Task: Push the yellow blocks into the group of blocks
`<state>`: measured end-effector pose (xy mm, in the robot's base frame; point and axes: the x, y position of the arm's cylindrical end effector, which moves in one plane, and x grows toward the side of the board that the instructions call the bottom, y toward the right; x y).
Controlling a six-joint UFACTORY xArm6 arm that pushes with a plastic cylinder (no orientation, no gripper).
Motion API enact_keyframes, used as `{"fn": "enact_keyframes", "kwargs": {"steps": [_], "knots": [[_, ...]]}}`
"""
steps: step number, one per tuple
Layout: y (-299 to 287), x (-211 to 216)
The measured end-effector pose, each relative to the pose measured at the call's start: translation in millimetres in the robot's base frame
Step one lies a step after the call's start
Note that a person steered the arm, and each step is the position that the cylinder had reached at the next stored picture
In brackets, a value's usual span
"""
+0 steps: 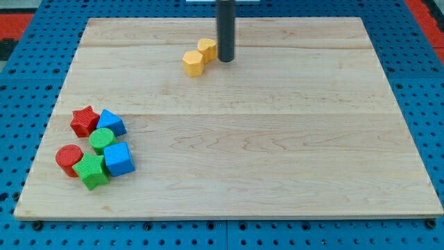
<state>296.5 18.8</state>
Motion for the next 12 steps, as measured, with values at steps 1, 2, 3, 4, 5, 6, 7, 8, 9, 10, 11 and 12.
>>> {"fn": "enact_keyframes", "kwargs": {"steps": [1,2,3,4,5,6,7,8,9,10,11,12], "knots": [[-5.9,-33.5],[-61.1,-25.2],[-96.7,34.9],[-132.3,84.4],[-129.6,99.3],[-107.9,81.1],[-87.0,117.2],[-122.6,149.6],[-141.7,159.3],[-98.1,125.8],[-129.9,120.6],[-153.1,135.4]]}}
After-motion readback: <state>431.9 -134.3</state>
